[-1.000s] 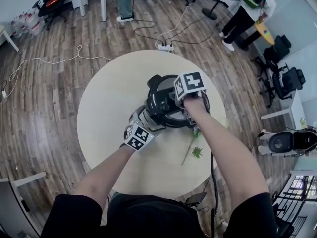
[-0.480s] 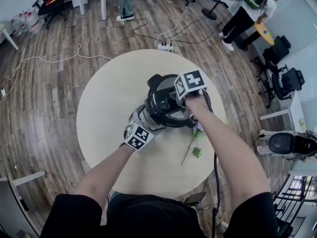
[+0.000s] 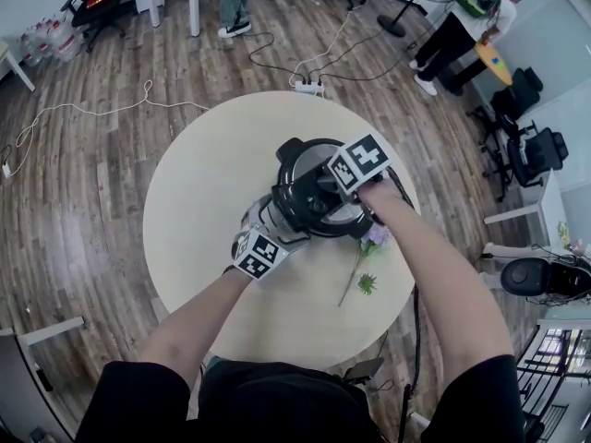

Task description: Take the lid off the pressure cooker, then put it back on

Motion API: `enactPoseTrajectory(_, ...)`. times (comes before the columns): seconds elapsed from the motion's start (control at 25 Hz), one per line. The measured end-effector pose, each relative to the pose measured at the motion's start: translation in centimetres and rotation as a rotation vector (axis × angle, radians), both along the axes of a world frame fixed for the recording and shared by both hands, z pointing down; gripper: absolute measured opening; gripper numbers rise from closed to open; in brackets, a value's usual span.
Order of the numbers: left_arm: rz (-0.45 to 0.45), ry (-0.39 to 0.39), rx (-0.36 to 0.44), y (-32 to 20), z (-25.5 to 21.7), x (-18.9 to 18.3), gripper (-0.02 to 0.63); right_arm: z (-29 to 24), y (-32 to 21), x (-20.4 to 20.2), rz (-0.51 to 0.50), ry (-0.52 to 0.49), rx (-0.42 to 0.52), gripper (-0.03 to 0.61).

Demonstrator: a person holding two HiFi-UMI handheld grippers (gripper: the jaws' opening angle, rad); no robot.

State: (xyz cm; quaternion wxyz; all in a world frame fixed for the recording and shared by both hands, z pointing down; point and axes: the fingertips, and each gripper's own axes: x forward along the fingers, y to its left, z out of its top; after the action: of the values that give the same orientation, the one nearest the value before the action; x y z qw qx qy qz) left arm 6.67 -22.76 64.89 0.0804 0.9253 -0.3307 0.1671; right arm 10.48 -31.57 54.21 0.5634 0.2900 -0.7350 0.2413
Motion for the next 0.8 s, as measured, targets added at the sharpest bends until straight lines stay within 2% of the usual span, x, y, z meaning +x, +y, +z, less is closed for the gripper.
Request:
enactPoseTrajectory(0.2,0.0,-0.004,-0.005,0.0,0.1,0.0,0.591,0.1,0.5,-0.4,-0.194,0.024,0.008,0.293)
enactPoseTrajectory(0.32,-0.003,-0.01,-0.006,-0.1,0.3,0.0,0.591,0.1,0.4,-0.6,-0.219,0.023,0.019,0.293)
enactPoseTrajectory(0.4,0.0,-0.007,-0.022,-0.1,0.2,-0.1,0.591,0.1,0.3,-0.7,-0.187,-0.015,0.039,0.29)
enactPoseTrajectory(0.52,0.01,0.038,-0.109,0.1,-0.9,-0.8,0.582,-0.2,0.3,-0.2,-0.046,-0.141,0.108,0.291)
enactPoseTrajectory(0.64,0.013,0.052,-0.178,1.3,-1.4,-2.4,0.447,-1.1,0.9,0.9,0.052,-0.186,0.241,0.298)
enactPoseTrajectory(0.72,0.0,0.068,-0.19,2.6,-1.9,-3.7,0.435,-2.2,1.8,2.2,0.071,-0.166,0.348,0.296)
enactPoseTrajectory(0.8,-0.03,0.118,-0.196,4.2,-2.9,-4.9,0.402,-3.3,3.4,3.7,0.096,-0.187,0.442,0.296)
